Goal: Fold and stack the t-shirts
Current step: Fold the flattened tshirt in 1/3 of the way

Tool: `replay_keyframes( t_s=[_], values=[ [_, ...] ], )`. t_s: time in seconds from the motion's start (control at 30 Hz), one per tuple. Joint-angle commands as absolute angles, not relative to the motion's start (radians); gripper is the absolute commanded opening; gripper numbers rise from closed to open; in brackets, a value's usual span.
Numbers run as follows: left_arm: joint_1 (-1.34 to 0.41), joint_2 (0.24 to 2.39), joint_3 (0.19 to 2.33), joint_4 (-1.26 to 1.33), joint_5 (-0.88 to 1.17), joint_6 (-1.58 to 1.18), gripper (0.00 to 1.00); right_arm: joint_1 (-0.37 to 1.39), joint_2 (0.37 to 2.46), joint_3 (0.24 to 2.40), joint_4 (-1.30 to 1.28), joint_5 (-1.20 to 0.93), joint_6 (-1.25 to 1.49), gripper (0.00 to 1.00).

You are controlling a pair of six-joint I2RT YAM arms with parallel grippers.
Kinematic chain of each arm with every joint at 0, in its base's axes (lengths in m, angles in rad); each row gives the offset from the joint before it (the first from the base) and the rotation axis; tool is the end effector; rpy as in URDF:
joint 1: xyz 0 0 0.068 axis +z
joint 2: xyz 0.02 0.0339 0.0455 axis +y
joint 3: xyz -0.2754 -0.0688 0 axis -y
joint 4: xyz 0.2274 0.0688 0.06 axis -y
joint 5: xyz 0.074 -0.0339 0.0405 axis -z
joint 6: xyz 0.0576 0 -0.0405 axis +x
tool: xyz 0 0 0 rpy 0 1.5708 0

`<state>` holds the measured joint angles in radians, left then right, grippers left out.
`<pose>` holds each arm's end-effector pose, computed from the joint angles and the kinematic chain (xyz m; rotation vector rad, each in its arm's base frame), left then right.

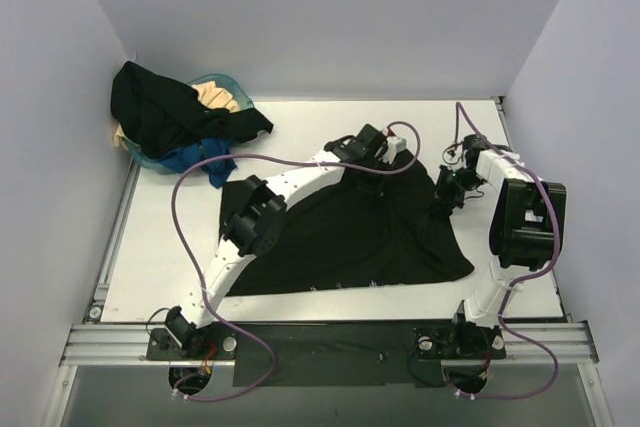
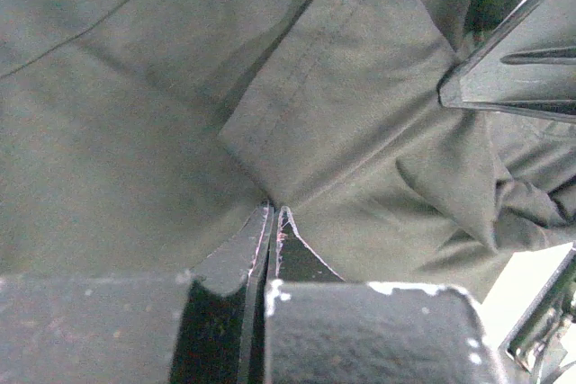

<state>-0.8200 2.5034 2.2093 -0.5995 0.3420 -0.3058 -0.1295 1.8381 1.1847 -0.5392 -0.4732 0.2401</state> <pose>0.3656 -0.4201 0.1691 0.8174 2.4844 -0.8719 0.3564 -0.0199 0.1721 0.3755 2.6901 0.6819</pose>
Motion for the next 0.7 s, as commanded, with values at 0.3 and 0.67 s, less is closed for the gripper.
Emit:
replay_keyframes(
  t_s=[0.3,0.67],
  values=[
    [-0.755,2.358,1.957,-0.497,0.417,-0.298,0.0,0.123,1.806,1.256,-0.672,-0.335,0.042,0.38],
    [-0.759,2.359,1.93,-0.494,0.416,-0.302,0.0,-0.035,1.802,1.351,-0.615,-0.359,0.161,0.4]
  ],
)
